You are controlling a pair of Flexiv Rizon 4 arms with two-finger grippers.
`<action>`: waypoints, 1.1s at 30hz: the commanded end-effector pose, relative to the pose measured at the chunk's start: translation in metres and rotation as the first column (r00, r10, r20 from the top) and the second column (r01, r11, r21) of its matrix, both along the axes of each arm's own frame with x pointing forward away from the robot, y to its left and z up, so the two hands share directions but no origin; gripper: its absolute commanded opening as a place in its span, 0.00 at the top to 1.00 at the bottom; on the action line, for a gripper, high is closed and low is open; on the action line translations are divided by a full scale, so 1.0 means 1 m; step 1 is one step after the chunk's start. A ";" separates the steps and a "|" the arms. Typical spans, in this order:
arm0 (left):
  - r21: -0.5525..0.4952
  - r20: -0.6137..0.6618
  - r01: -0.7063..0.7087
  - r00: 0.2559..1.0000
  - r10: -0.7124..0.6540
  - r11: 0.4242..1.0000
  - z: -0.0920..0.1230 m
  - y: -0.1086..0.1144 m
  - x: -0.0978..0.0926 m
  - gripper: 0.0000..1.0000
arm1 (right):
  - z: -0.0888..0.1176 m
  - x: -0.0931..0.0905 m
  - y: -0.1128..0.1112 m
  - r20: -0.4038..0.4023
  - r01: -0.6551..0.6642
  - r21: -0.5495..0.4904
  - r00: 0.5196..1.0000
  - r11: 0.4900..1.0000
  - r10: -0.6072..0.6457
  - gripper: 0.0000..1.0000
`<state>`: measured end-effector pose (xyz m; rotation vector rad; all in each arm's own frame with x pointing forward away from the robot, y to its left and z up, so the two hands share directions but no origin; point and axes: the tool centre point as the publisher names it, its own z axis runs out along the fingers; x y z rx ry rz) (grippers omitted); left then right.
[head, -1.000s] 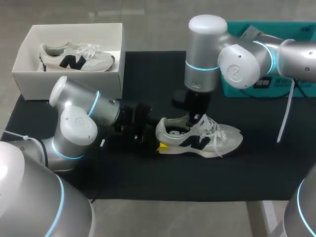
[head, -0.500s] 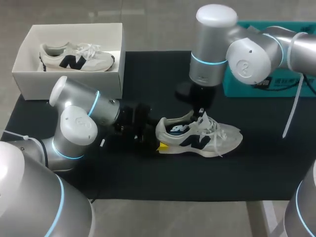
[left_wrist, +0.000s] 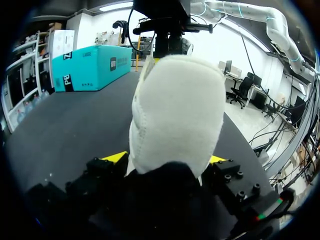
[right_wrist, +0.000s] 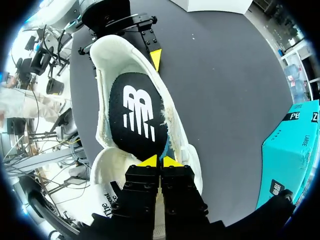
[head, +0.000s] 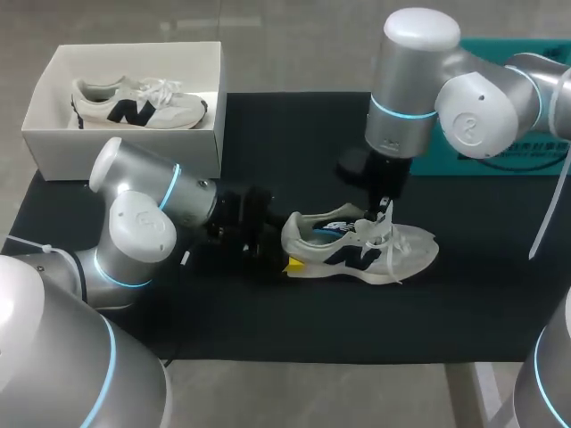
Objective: Take the shoe out of the shoebox, open the shoe tongue, remove and reinsert the insole, then place the shoe into the shoebox
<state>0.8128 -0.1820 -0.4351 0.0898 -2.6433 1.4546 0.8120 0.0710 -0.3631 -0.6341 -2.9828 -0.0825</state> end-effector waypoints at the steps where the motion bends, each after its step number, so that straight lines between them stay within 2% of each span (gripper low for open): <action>1: 0.003 -0.001 -0.001 1.000 0.001 1.000 -0.007 -0.001 0.002 1.00 | 0.001 -0.002 0.000 0.015 -0.036 0.030 0.999 0.999 0.035 1.00; 7: 0.003 -0.001 -0.001 1.000 0.001 1.000 -0.007 -0.001 0.002 1.00 | 0.002 0.004 0.021 0.029 -0.137 0.056 0.990 0.989 0.136 1.00; 14: 0.003 -0.001 -0.001 1.000 0.001 1.000 -0.007 -0.001 0.002 1.00 | 0.017 0.004 0.031 0.063 -0.243 0.060 0.969 0.968 0.240 1.00; 21: 0.003 -0.001 -0.001 1.000 0.001 1.000 -0.007 -0.001 0.002 1.00 | 0.033 -0.003 0.028 0.100 -0.263 0.047 0.961 0.964 0.257 1.00; 27: 0.003 -0.001 -0.001 1.000 0.001 1.000 -0.007 -0.001 0.002 1.00 | 0.033 -0.007 0.017 0.103 -0.244 0.046 0.966 0.969 0.238 1.00; 33: 0.003 -0.001 -0.001 1.000 0.001 1.000 -0.007 -0.001 0.002 1.00 | 0.037 -0.011 0.017 0.114 -0.243 0.047 0.965 0.969 0.236 1.00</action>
